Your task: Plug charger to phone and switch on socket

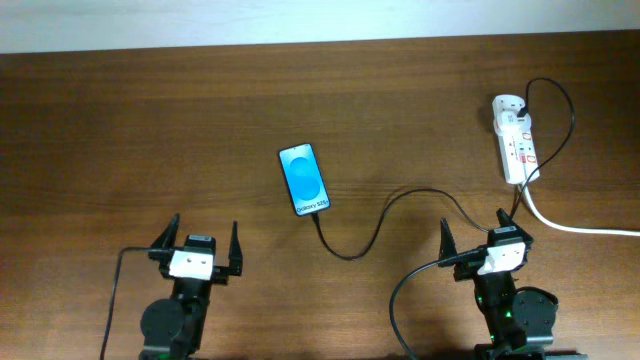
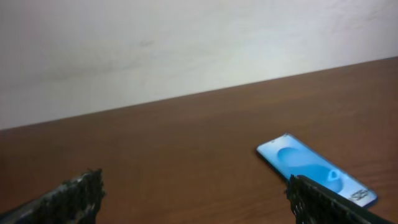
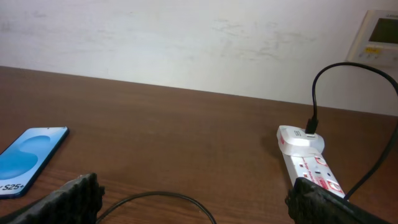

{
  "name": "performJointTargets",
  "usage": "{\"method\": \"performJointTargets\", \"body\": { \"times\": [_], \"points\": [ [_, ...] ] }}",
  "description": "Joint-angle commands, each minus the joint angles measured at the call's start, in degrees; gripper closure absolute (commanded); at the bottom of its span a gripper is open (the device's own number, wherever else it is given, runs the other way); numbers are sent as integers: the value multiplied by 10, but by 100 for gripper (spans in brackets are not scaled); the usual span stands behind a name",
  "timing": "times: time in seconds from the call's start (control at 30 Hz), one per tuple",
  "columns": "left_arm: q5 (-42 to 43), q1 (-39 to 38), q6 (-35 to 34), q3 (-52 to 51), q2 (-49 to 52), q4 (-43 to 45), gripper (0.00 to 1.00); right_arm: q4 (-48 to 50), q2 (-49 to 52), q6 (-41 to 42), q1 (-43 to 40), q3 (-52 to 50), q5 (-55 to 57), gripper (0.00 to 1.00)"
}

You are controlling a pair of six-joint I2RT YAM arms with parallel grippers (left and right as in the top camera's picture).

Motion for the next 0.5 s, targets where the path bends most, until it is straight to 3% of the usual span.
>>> {"method": "performJointTargets", "body": {
  "times": [0.0, 0.07, 0.47],
  "points": [
    [18, 31, 19, -4, -34, -49, 1, -4, -4, 7, -4, -3, 1, 2],
    [33, 50, 19, -4, -57, -111, 1, -4, -4, 7, -4, -3, 1, 2],
    [30, 83, 18, -4, -106, -111, 1, -4, -4, 7, -4, -3, 1, 2]
  ]
}}
